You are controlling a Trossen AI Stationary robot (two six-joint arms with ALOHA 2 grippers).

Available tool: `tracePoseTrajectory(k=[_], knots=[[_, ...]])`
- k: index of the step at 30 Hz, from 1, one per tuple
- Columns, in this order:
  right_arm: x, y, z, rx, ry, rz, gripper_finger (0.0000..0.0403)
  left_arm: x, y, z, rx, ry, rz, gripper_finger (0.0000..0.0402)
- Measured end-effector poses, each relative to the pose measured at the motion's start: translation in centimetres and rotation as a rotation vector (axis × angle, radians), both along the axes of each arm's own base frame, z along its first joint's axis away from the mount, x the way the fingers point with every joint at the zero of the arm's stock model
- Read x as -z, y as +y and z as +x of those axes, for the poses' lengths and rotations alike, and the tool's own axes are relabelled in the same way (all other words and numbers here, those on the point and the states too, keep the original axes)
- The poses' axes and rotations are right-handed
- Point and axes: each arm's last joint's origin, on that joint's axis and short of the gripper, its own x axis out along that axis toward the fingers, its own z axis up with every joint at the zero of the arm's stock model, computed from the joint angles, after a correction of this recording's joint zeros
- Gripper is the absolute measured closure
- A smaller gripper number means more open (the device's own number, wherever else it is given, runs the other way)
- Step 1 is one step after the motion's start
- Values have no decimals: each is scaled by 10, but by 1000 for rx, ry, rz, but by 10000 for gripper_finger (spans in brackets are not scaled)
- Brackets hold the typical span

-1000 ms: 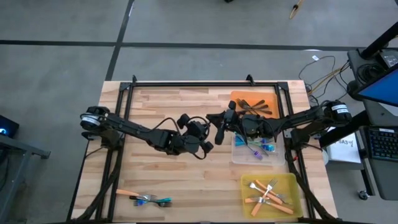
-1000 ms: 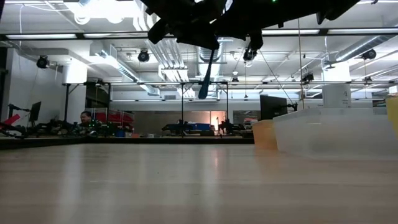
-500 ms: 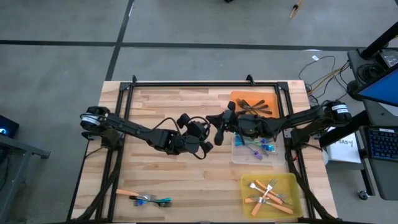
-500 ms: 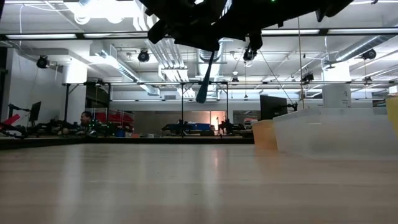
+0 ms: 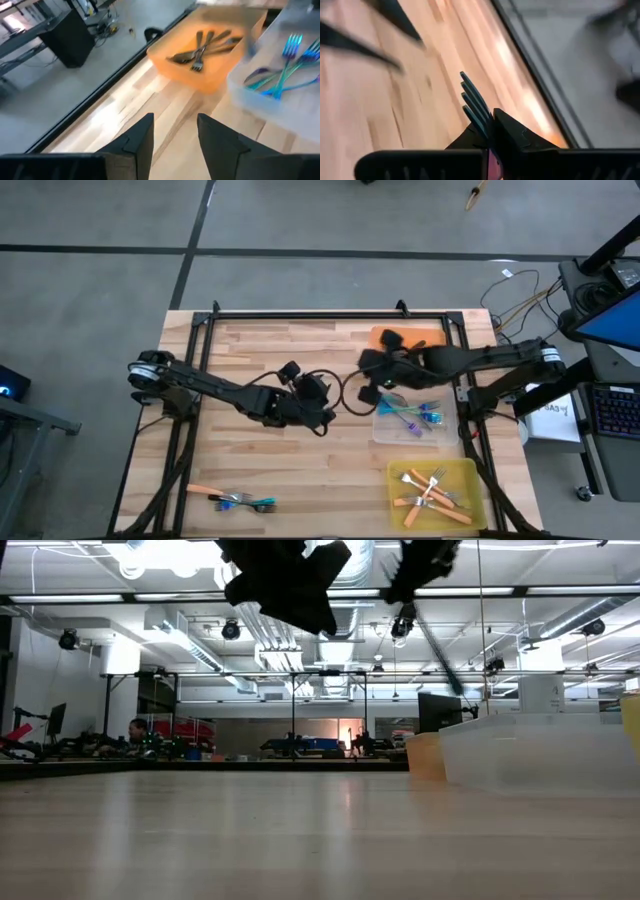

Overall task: Sort silverware by color (type)
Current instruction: Put the blue fork into the transparent bin, then put the orange fork into the yellow bin

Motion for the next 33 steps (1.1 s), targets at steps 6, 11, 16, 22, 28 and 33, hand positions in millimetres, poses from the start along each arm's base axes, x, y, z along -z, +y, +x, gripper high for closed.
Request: tracePoseTrajectory(k=[6,11,16,22,28,33], knots=[[2,1,-31,176,231,157,394,0,3,-13,-69,140,-14,269],[28,9,-41,230,342,229,394,3,7,-34,-132,335,-44,269],[51,16,-47,242,420,305,394,5,2,-49,-125,488,-155,269],[68,17,-52,263,481,360,394,8,-21,-57,17,610,-288,269],[86,18,-59,276,553,415,377,4,-44,-67,76,656,-345,269],[96,19,-64,278,601,456,343,-7,-54,-76,76,694,-388,269]])
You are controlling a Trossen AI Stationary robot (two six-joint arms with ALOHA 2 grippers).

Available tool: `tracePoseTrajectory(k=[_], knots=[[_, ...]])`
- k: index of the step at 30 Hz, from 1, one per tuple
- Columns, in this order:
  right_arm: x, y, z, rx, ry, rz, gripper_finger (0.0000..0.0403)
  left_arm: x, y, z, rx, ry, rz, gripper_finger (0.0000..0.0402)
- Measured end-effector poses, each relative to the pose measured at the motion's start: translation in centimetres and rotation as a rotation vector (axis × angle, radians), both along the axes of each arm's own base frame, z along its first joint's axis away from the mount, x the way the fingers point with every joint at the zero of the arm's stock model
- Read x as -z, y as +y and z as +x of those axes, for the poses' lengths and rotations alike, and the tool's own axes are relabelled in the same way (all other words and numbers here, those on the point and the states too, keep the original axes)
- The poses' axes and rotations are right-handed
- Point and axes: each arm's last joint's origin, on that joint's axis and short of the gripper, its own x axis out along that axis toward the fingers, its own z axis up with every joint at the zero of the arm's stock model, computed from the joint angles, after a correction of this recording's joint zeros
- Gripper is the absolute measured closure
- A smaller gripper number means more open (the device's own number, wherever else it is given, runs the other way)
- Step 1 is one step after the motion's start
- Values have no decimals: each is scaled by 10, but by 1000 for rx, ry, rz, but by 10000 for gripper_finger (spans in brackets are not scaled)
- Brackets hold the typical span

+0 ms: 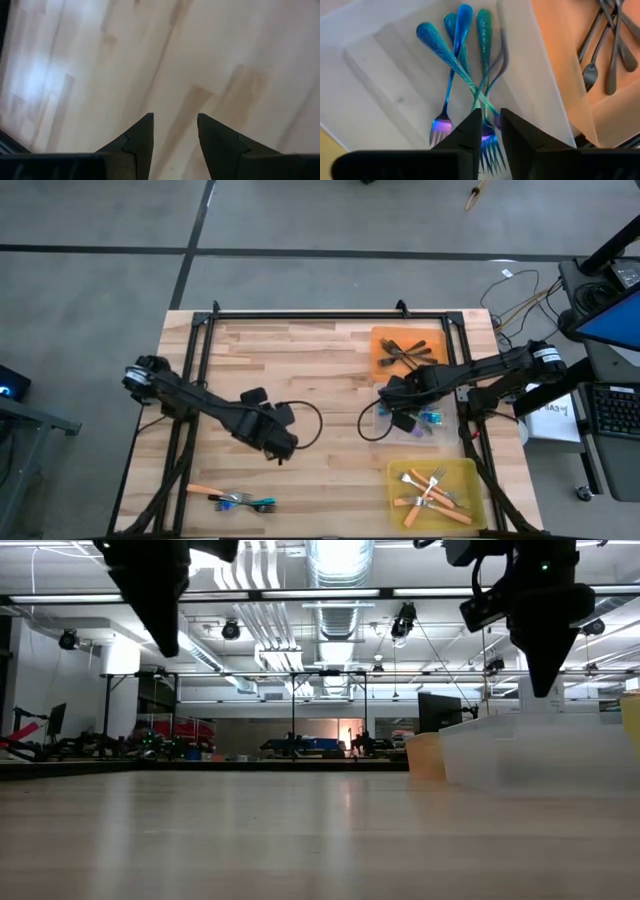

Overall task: Sort silverware by color (type)
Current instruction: Put the orange fork into the yellow bin

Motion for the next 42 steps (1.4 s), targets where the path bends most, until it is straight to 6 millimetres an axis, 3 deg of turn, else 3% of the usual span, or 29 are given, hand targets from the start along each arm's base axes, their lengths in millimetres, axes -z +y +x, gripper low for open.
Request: tracePoseTrajectory(k=[6,10,16,21,26,42], knots=[[-9,1,5,-4,-43,7,323,4,-24,-19,68,150,-169,269],[-28,2,13,-15,-116,14,321,15,-60,-42,213,262,-326,272],[-48,3,24,-50,-239,18,321,21,-115,-69,336,179,-452,282],[-52,5,33,-85,-333,23,321,30,-139,-94,280,158,-481,288],[-53,5,36,-97,-355,23,321,43,-145,-114,208,184,-458,293],[-53,5,38,-120,-374,19,321,99,-127,-128,154,200,-429,297]])
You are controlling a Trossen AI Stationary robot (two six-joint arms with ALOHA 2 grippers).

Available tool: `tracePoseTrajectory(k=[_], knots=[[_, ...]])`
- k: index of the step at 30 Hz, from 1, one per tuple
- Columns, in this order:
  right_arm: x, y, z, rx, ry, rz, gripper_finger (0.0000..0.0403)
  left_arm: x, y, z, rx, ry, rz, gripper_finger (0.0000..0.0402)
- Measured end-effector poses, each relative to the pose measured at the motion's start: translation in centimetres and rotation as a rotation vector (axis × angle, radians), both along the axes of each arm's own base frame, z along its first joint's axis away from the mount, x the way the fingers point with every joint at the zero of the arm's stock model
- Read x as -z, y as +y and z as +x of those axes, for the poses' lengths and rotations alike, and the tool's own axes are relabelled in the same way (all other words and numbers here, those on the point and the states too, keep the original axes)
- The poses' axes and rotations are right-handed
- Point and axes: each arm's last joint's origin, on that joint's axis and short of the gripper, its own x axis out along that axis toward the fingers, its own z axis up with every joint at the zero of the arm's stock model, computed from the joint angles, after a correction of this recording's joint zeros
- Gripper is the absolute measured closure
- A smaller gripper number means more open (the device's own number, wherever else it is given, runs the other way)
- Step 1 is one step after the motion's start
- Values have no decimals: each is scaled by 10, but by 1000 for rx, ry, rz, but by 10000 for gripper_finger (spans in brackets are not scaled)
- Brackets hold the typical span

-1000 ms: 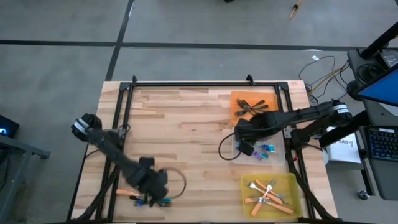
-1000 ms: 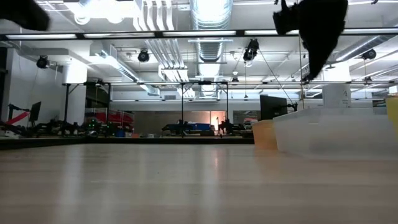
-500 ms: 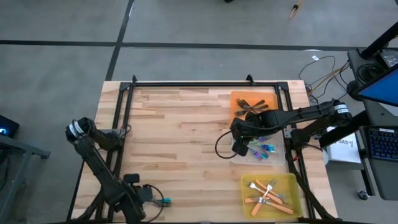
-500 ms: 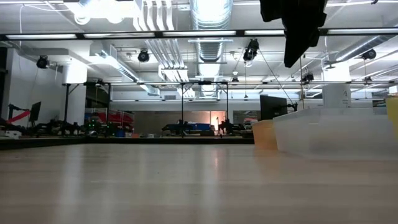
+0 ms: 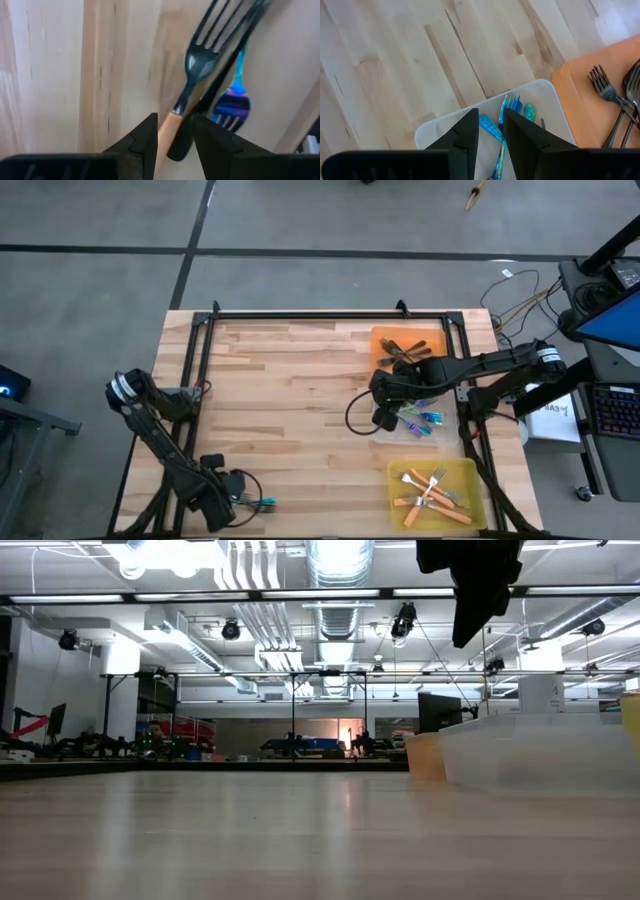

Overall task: Sort silverware by color (type)
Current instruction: Put the orange fork into the yellow bin

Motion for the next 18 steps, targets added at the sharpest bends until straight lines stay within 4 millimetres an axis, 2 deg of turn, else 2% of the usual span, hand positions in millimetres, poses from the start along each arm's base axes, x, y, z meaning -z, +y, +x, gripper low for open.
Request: tracePoseTrajectory(k=[18], knots=[[0,0,4,-5,-42,-25,321,19,10,-2,-29,7,-8,297]])
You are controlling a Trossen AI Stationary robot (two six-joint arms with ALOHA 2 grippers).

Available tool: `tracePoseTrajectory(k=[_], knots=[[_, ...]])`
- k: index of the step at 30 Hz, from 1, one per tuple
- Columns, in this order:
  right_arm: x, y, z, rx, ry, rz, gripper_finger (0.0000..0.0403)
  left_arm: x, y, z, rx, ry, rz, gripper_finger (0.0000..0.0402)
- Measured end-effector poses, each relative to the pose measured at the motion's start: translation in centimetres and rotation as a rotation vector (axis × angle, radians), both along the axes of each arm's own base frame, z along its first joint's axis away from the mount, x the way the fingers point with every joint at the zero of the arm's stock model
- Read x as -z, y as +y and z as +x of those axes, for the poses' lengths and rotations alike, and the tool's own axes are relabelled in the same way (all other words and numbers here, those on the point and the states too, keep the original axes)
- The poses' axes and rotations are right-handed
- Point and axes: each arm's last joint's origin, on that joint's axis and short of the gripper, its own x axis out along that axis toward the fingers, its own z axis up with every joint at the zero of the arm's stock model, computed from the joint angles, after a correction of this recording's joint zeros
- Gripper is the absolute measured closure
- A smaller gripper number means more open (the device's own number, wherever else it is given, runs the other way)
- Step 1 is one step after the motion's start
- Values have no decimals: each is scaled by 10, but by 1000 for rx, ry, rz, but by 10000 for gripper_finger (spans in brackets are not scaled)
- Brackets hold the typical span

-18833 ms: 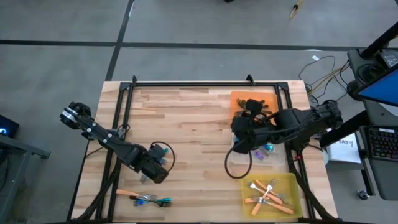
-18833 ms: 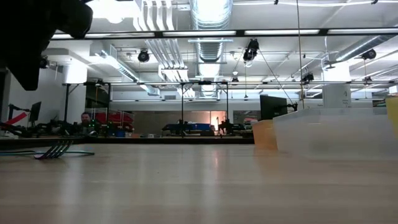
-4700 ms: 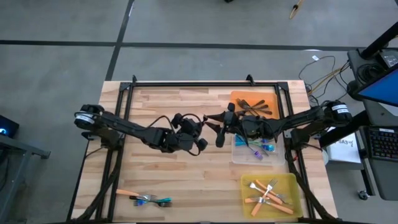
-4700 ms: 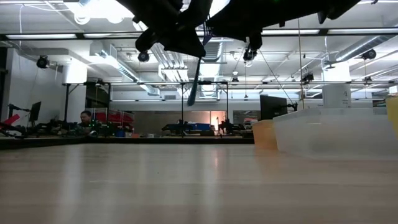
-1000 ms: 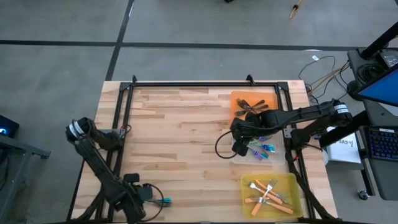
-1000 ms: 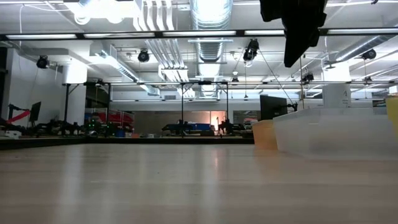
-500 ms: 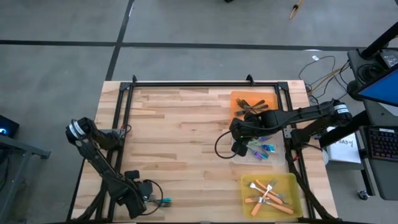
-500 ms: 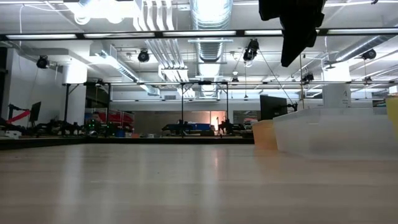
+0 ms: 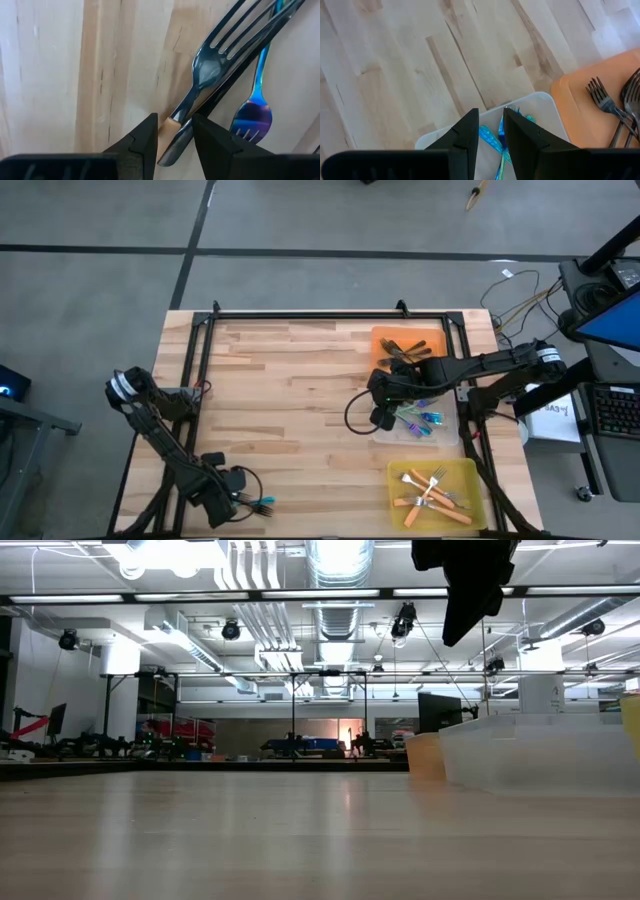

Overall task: Sort silverware by color (type)
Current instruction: Put the orange fork into the yellow bin

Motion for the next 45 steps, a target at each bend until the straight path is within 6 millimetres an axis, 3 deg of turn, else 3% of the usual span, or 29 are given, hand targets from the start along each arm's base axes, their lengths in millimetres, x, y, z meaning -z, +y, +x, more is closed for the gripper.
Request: tracePoseTrajectory(k=[11,45], knots=[[0,0,0,-7,-3,-3,321,-5,1,5,16,1,-50,325],[-1,0,3,-45,-25,-17,321,1,23,21,-86,-50,7,329]])
